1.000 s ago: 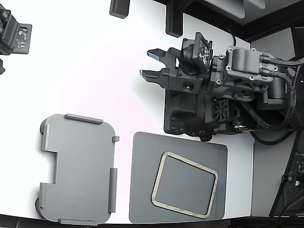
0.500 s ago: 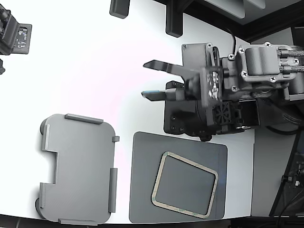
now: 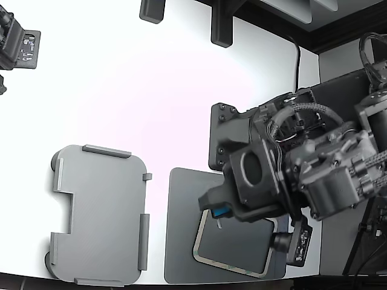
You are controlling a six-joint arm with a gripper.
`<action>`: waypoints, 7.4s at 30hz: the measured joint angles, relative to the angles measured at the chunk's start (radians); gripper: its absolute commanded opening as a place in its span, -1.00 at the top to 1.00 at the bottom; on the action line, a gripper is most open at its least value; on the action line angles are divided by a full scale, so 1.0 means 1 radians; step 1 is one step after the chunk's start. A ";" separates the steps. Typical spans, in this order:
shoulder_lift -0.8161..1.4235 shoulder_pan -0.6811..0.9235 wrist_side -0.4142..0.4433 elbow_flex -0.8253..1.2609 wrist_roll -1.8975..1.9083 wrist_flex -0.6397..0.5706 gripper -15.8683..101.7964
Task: Grab top frame and put it into gray box.
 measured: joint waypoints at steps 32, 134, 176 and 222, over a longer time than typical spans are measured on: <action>-0.514 0.678 -0.029 -0.135 -0.491 0.167 -0.97; -0.755 0.986 0.040 -0.110 -0.278 -0.054 -0.33; -0.827 0.842 0.351 -0.632 0.430 0.196 0.91; -0.706 0.064 0.350 -0.584 3.016 0.196 0.94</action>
